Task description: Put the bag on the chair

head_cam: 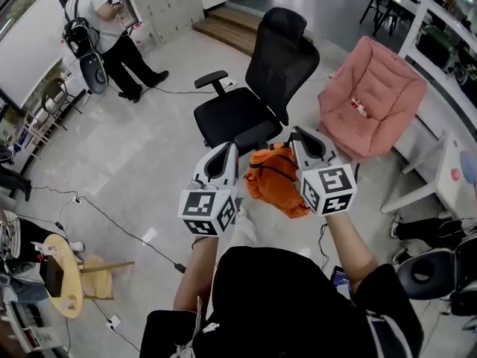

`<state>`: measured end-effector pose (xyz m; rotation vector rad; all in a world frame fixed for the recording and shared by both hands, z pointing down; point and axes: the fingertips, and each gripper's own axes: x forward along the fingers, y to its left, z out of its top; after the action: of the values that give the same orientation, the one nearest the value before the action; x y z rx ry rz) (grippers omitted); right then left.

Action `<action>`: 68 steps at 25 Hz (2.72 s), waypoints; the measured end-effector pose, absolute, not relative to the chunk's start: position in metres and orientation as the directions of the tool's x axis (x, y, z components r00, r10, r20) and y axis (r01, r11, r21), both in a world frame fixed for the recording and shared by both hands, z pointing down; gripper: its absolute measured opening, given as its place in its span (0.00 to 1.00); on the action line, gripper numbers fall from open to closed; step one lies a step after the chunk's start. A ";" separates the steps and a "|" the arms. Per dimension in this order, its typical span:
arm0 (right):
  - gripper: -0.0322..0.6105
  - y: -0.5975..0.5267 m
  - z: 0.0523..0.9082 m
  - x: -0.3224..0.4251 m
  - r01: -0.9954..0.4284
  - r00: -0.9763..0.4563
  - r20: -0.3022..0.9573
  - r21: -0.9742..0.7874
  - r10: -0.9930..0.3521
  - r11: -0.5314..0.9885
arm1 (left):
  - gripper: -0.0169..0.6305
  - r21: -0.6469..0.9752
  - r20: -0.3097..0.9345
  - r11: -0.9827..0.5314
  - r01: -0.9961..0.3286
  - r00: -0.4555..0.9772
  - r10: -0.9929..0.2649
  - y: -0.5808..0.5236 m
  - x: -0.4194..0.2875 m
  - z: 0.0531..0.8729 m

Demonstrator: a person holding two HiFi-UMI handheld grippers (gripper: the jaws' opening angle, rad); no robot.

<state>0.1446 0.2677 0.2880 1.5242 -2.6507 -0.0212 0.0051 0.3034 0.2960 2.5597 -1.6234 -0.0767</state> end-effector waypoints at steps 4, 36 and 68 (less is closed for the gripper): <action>0.05 0.244 0.291 0.137 -0.858 -0.507 0.069 0.049 -0.859 0.511 | 0.04 0.127 0.024 -0.424 -0.897 0.430 -0.903 0.278 0.001 0.303; 0.05 -0.012 0.282 0.018 -0.899 -0.429 0.143 0.033 -0.892 0.437 | 0.04 0.149 0.046 -0.482 -0.863 0.493 -0.869 0.014 -0.131 0.291; 0.05 -0.180 0.301 -0.012 -0.904 -0.421 0.155 0.007 -0.894 0.427 | 0.04 0.190 0.104 -0.478 -0.857 0.502 -0.859 -0.147 -0.157 0.333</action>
<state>-0.0116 -0.1803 0.3006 1.6085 -2.5377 0.1168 -0.1573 -0.1468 0.3333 2.5286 -1.4675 -0.0084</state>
